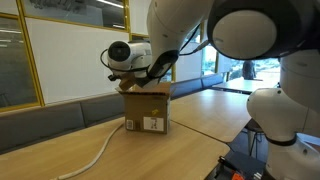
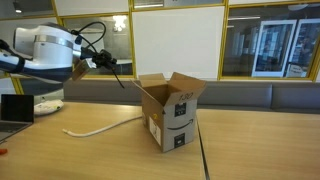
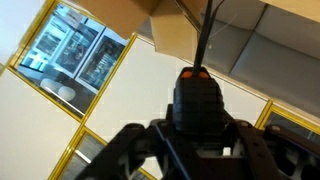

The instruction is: Put the objects on the table into the box.

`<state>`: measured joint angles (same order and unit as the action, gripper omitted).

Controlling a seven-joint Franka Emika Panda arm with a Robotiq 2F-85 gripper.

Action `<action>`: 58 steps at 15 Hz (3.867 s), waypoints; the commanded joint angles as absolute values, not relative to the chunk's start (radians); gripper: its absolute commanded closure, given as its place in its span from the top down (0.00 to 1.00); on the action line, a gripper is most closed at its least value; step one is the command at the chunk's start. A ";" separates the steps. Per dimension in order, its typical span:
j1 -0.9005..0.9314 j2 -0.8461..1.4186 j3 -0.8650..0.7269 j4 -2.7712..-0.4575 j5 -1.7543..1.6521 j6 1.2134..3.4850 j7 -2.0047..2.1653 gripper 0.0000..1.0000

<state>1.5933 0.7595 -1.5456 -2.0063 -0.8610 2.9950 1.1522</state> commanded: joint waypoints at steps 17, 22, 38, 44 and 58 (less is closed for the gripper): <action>0.817 0.586 -1.068 -1.894 -0.073 3.075 0.426 0.16; 0.496 0.606 -0.754 -1.783 -0.024 2.996 0.340 0.16; 0.115 0.671 -0.384 -1.562 -0.111 2.743 0.355 1.00; 0.228 0.555 -0.431 -1.628 -0.243 2.761 0.404 1.00; 0.392 0.268 -0.230 -1.869 -0.438 2.774 0.435 1.00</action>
